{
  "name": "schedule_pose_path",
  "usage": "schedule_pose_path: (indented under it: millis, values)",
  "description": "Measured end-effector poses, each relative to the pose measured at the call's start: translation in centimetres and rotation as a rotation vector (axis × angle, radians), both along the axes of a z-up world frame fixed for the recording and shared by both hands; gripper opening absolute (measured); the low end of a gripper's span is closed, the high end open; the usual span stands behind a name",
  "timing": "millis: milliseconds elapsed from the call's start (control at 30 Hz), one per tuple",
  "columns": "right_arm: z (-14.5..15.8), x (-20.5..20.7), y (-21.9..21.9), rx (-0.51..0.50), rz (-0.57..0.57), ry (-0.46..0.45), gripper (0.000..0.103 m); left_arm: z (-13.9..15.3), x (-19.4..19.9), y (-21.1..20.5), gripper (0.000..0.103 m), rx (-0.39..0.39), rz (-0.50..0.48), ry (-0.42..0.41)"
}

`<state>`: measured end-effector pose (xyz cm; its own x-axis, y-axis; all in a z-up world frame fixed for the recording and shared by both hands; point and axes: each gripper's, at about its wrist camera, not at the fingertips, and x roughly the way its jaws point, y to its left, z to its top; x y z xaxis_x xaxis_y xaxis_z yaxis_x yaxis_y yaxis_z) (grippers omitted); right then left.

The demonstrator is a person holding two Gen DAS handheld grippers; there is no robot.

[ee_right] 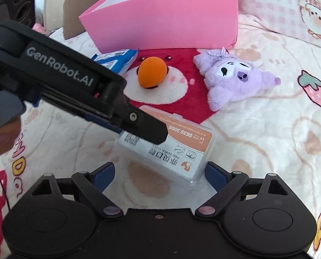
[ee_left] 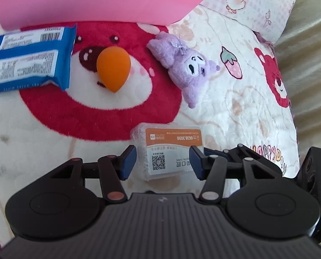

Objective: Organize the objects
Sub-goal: 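Close the left tool on the clear plastic box, then lift the clear plastic box with the left tool and carry it over the pink box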

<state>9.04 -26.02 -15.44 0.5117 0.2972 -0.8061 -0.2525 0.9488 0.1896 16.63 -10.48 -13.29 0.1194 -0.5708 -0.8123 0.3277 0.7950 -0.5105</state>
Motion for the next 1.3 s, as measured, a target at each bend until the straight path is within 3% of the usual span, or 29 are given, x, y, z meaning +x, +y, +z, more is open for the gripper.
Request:
schedule_pose_path:
  millis: [133,433,567,833,1033,1300]
  values:
    - [-0.1,0.0,0.6,-0.023,-0.003,-0.018,0.095,-0.2,-0.9,0.0,0.051,0.022,-0.008,0.005]
    - [-0.9,-0.3,1.8,-0.09,-0.017,-0.068,0.096,-1.3,-1.4,1.3,0.052,-0.045,0.091,0.043]
    - [-0.7,-0.7,2.2,-0.135,0.034,-0.094,0.095,-1.6,-1.9,0.7,0.053,-0.002,0.07,0.038]
    - [-0.8,-0.8,1.4,-0.101,0.035,-0.123,0.094,-1.6,-2.5,1.1,0.051,-0.025,0.131,0.015]
    - [-0.2,-1.4,1.7,-0.114,0.075,-0.13,0.094,-0.7,-4.2,1.2,0.052,-0.005,0.168,-0.021]
    - [2.4,-2.7,2.8,-0.136,0.157,-0.245,0.094,2.8,-5.9,2.7,0.053,0.002,0.227,-0.05]
